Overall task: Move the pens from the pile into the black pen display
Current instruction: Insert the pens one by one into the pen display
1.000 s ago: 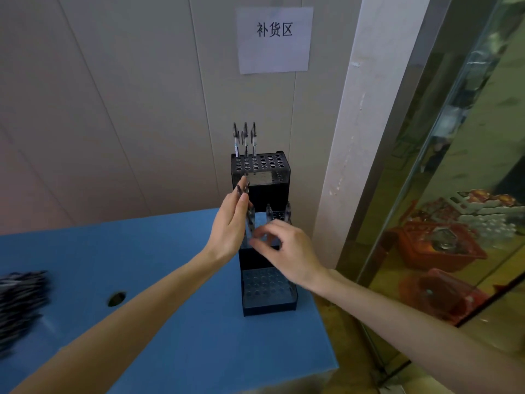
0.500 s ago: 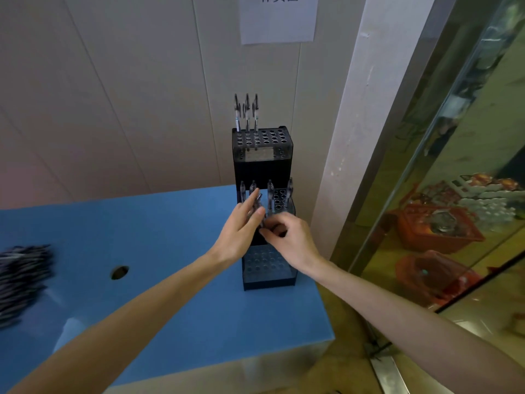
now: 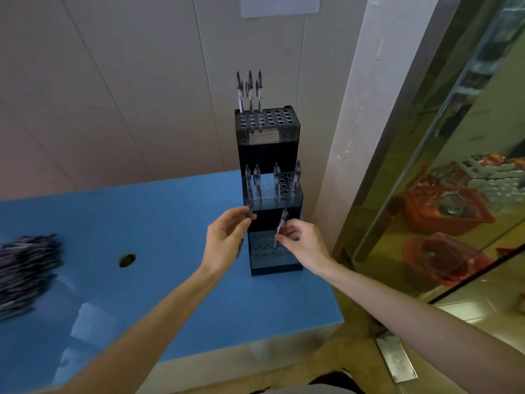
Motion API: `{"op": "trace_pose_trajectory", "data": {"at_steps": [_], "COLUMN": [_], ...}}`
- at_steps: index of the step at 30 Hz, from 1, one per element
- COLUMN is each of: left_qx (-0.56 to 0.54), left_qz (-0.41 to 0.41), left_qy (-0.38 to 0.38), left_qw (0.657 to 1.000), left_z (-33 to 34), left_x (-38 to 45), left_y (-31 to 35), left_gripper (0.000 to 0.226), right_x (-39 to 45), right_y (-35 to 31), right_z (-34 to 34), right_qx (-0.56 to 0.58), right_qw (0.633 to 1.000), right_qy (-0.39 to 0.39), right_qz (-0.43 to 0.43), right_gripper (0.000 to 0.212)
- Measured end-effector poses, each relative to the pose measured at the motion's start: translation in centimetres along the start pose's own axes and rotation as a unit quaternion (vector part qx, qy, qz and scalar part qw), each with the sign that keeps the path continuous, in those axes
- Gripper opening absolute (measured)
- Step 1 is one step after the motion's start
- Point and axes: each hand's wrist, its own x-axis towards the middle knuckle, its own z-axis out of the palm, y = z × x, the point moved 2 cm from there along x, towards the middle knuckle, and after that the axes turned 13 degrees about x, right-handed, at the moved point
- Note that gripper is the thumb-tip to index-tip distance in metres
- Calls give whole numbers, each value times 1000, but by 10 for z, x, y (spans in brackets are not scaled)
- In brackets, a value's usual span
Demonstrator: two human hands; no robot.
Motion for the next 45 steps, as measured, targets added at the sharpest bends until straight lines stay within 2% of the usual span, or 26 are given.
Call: {"op": "trace_pose_trajectory", "data": {"at_steps": [4, 9, 12, 15, 20, 24, 30, 35, 39, 45], "left_qx": [-26, 33, 63, 79, 59, 33, 54, 67, 91, 85], "left_qz": [23, 70, 57, 34, 27, 35, 63, 79, 77, 42], "left_qy": [36, 32, 10, 5, 23, 50, 33, 34, 17, 71], "left_qw": [999, 997, 996, 996, 998, 998, 996, 994, 993, 993], "left_z": [-2, 5, 11, 13, 12, 8, 10, 12, 13, 8], "left_x": [2, 2, 1, 1, -2, -2, 0, -1, 2, 13], "left_y": [5, -1, -16, -30, -38, -34, -34, -31, -32, -33], "left_gripper": [21, 18, 18, 19, 20, 21, 19, 20, 19, 23], "right_x": [-5, -10, -10, -14, -10, -9, -10, -9, -10, -12], "right_y": [2, 4, 3, 10, 19, 22, 21, 6, 3, -4], "right_z": [6, 9, 10, 9, 11, 20, 18, 12, 8, 14], "right_qx": [-69, -134, -157, -162, -184, -235, -244, -143, -170, -217], "right_qw": [996, 982, 975, 978, 978, 967, 965, 983, 979, 972], "right_qy": [-36, -61, -71, -45, -63, -68, -82, -81, -57, -36], "right_qz": [-46, -117, -137, -121, -71, -74, -46, -81, -97, -85], "right_gripper": [8, 9, 11, 11, 10, 9, 23, 23, 19, 14]}}
